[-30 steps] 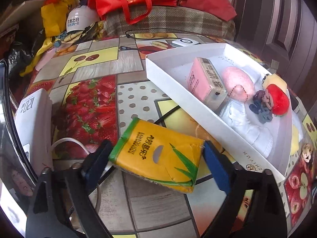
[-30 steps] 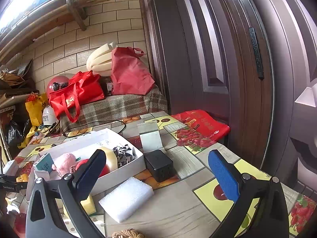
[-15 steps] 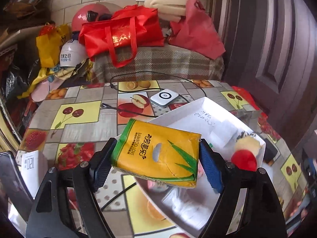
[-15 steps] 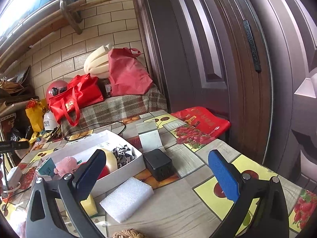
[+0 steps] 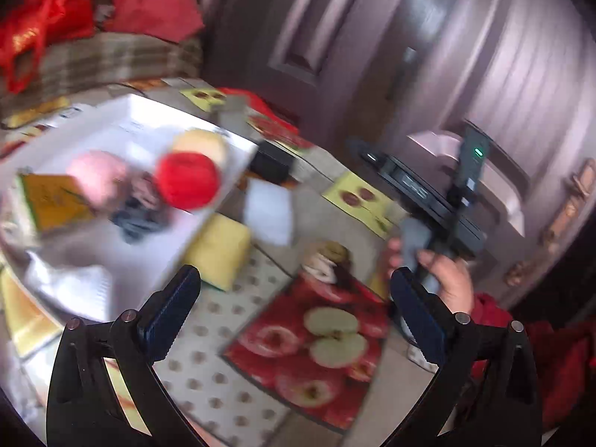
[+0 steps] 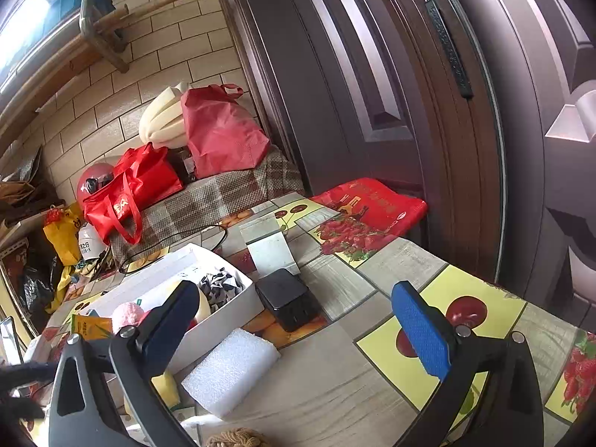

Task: Organize soft objects
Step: 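Grasp the yellow sponge with the left gripper, then lower the sponge into the box while right grasps white foam sheet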

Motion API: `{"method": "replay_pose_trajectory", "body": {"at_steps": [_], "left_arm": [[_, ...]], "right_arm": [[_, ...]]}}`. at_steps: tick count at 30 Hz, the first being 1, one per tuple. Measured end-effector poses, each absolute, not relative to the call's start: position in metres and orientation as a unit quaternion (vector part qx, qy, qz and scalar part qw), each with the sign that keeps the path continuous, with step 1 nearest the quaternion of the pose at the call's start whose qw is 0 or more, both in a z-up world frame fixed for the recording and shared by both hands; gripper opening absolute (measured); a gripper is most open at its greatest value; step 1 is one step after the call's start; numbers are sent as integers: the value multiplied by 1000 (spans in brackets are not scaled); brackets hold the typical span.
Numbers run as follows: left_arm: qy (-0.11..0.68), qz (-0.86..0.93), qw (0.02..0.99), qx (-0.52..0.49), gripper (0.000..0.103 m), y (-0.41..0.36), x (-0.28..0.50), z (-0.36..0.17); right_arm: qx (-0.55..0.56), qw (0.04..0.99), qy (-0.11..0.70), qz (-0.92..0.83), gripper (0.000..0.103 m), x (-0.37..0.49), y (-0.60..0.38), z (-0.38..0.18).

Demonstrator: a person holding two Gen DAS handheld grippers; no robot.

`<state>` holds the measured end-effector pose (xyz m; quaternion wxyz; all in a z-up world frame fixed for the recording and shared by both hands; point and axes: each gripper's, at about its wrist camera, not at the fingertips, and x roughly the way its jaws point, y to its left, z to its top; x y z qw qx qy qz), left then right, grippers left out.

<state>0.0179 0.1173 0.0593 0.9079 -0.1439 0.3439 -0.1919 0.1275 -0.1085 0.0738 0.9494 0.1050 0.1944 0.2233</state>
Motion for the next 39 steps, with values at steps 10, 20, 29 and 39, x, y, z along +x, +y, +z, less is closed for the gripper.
{"method": "replay_pose_trajectory", "body": {"at_steps": [10,20,29,39], "left_arm": [[391,-45,911,-119,102,144,49,31],[424,-57,904,5,99,90,100,22],[408,3,913,-5,43,119,57,8],[322,69,943,-53,43,151,-5,26]], "right_arm": [[116,947,209,217,103,132,-111,72],[130,931,245,238,103,144,-111,66],[-30,871,378,313,103,153,-37,54],[-179,844,424,277,89,150,32,22]]}}
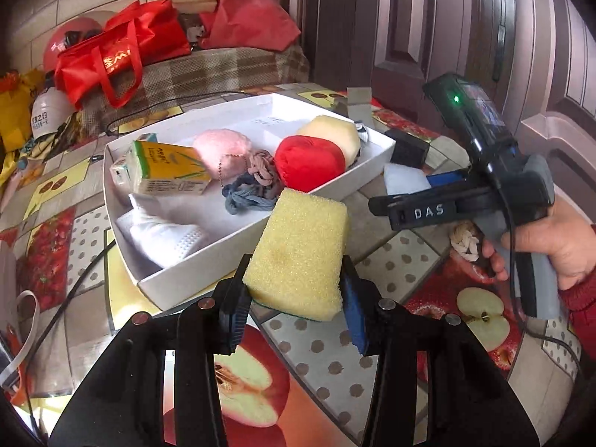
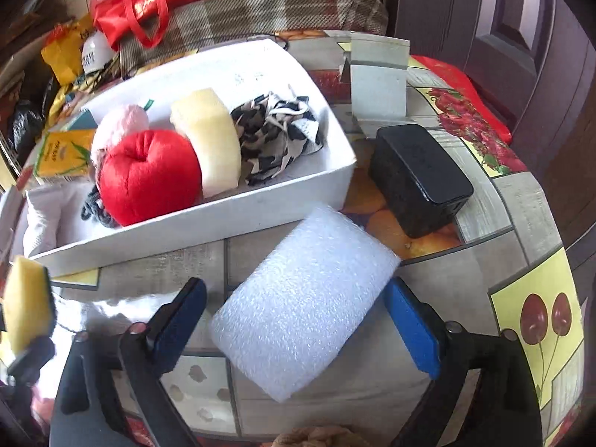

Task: Organize soft objects
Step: 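Lower the sponge into the box while right grasps white foam sheet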

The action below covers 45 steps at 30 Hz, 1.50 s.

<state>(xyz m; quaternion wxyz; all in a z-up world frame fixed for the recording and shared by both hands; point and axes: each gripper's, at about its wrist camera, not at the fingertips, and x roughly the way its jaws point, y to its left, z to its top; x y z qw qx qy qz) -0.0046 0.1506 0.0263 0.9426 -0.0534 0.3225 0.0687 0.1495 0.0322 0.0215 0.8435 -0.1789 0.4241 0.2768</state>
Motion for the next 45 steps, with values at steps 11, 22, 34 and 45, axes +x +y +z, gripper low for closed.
{"method": "replay_pose_trajectory", "body": {"at_steps": [11,22,34,45], "left_arm": [[261,108,956,-76,43,162,-20,39],[212,204,953,-68,43,165,-39,47],[191,223,953,-73,44,175,-25,50],[219,234,941,-108,44,236,41,86]], "right_arm": [[-80,888,304,336,52,90,-23,72],[-37,914,180,363,52,39,-28,87],[-79,910,160,374,52,47,13,85],[-31,893,235,383,52,127,62,112]]}}
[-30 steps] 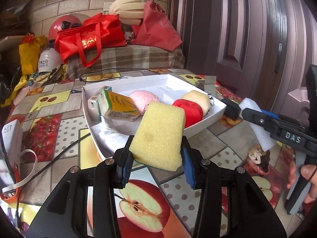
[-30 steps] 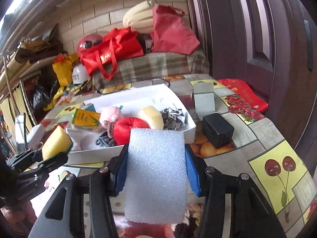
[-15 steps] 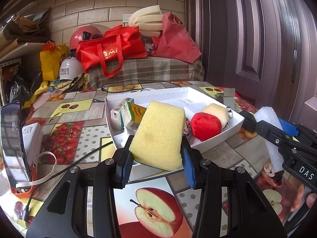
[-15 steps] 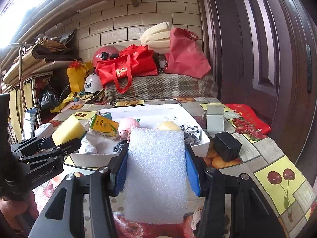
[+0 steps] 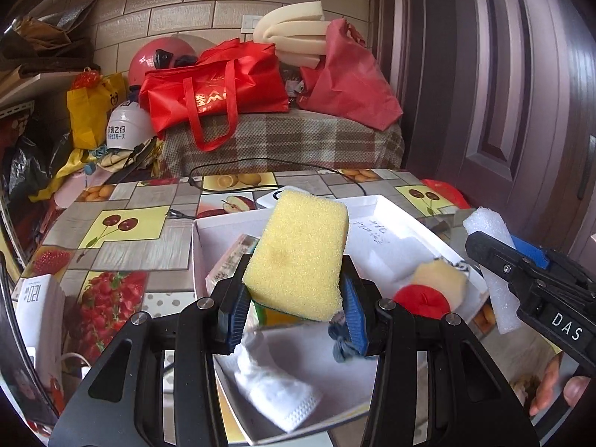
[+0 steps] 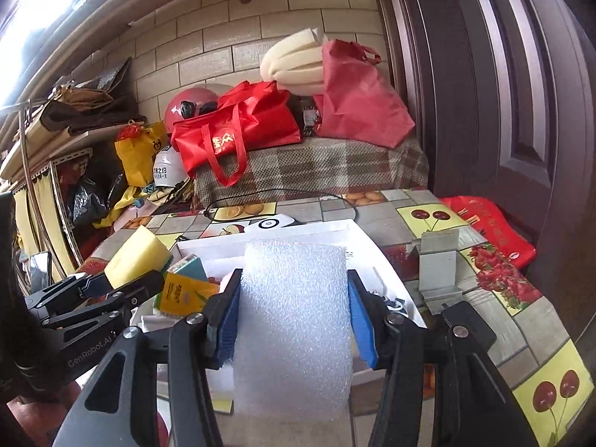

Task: Organize soft objects
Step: 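Lower the sponge into the box while right grasps white foam sheet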

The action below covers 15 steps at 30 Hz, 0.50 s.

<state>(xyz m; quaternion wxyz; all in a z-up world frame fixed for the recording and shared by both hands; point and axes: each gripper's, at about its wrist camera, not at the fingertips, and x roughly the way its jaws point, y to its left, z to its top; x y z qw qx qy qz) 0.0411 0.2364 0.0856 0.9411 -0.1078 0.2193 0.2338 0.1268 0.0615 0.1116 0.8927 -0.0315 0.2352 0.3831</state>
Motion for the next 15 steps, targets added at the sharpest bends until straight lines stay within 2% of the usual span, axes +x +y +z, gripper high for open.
{"method": "replay_pose_trajectory", "body": {"at_steps": [8,15], "left_arm": [[255,242,930,-112,44,257,79,76],[263,240,929,-99,44,253,88,72]], "right_arm": [[-6,878,305,368,52,173,94,89],[-11,876,310,368,52,177,106,83]]}}
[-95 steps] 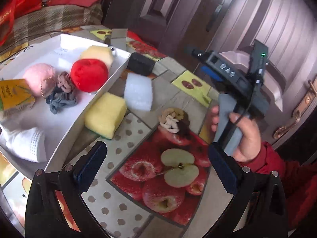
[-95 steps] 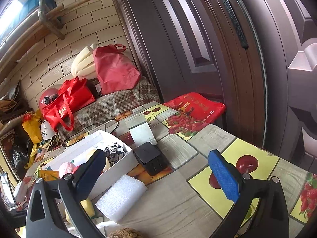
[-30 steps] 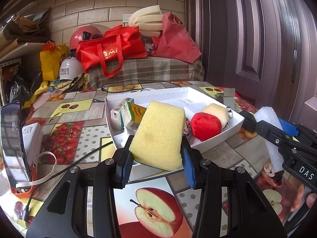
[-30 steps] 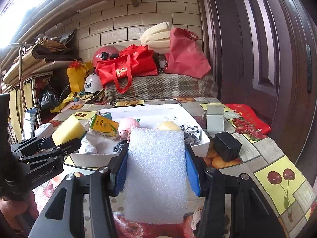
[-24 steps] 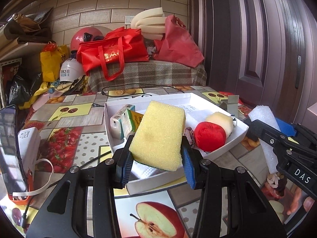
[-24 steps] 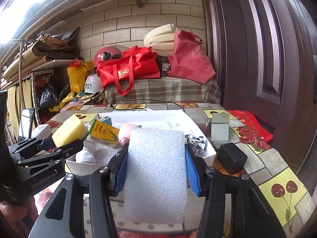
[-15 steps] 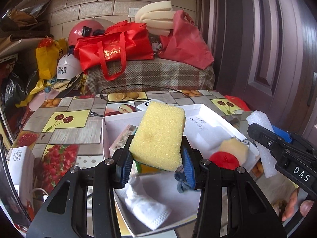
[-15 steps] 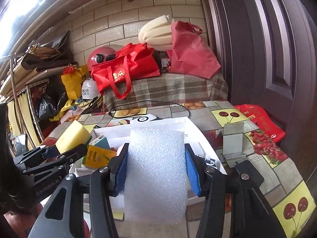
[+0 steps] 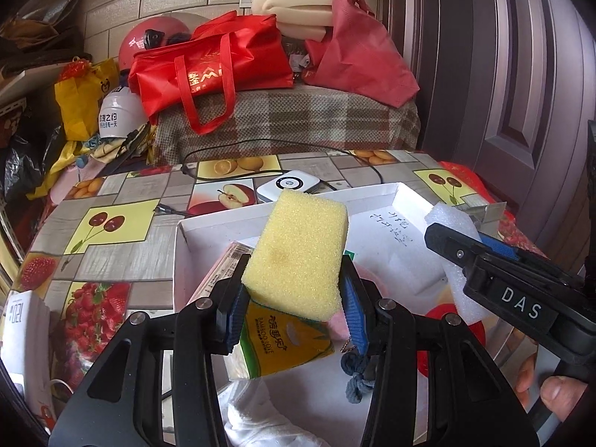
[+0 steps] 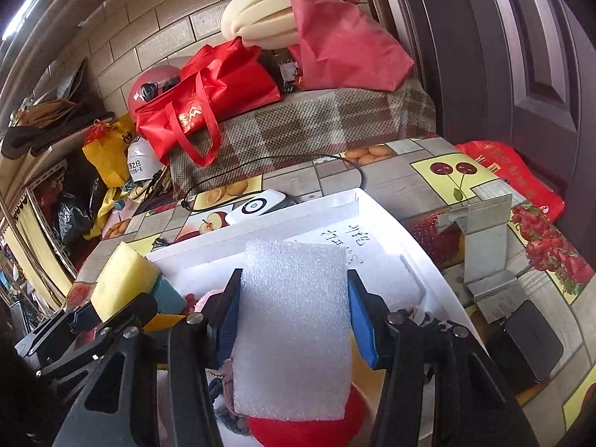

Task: Organize soft objects
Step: 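Lower the sponge into the box while right grasps white foam sheet, then release the white foam sheet into the box with the right gripper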

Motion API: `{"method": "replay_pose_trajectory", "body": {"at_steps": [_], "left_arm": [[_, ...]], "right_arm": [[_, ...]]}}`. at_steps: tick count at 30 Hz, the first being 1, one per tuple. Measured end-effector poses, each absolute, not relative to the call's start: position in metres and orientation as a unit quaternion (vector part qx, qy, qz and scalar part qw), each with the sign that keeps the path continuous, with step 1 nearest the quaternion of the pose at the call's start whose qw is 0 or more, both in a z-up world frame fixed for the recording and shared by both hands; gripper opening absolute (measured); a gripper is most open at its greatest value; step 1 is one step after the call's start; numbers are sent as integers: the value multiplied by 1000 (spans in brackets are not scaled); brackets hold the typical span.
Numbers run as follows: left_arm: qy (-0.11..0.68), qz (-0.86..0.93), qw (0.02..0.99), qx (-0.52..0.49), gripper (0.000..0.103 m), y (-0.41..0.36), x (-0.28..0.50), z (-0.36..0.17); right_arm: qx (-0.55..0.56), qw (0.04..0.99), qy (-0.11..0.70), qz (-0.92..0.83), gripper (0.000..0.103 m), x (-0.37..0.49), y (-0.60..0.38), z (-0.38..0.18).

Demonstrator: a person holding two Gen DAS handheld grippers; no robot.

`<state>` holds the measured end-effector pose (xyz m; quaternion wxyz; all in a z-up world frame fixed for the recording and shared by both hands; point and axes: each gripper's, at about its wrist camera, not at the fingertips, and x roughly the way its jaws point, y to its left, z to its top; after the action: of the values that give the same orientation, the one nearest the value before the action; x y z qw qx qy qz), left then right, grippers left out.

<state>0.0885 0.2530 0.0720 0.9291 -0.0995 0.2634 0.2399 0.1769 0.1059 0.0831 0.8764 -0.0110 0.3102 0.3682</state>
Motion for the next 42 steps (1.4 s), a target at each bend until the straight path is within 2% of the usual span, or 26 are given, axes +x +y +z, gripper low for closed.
{"method": "replay_pose_trajectory", "body": {"at_steps": [8,9,10,11,12,13,25,32,39,42], "left_arm": [[257,239,931,-100,45,254,88,79],[256,239,931,-101,47,254,88,80],[255,237,932,-104,52,255,87,81],[256,241,930,-105,72,255,86,82],[255,249,928,-106,85,256,85,83],[249,257,928,-108,103,257,81,85],[182,255,935,-166,103,249,16,104],[156,232,947,-155,103,213,-46,96],[163,214,953,-139,103,189,-81,80],[181,206,958,-89,103,171,-75,67]], "right_arm": [[-6,881,299,366,54,179,111,90],[-2,879,301,370,61,180,111,91],[0,877,303,373,82,180,111,91],[5,876,303,374,90,179,110,92],[11,876,302,376,102,179,107,94],[22,876,298,379,103,177,103,97],[75,889,241,382,103,138,52,125],[122,898,147,395,103,95,-33,158],[55,917,124,374,103,88,-102,156],[-14,918,185,350,103,93,-112,130]]}}
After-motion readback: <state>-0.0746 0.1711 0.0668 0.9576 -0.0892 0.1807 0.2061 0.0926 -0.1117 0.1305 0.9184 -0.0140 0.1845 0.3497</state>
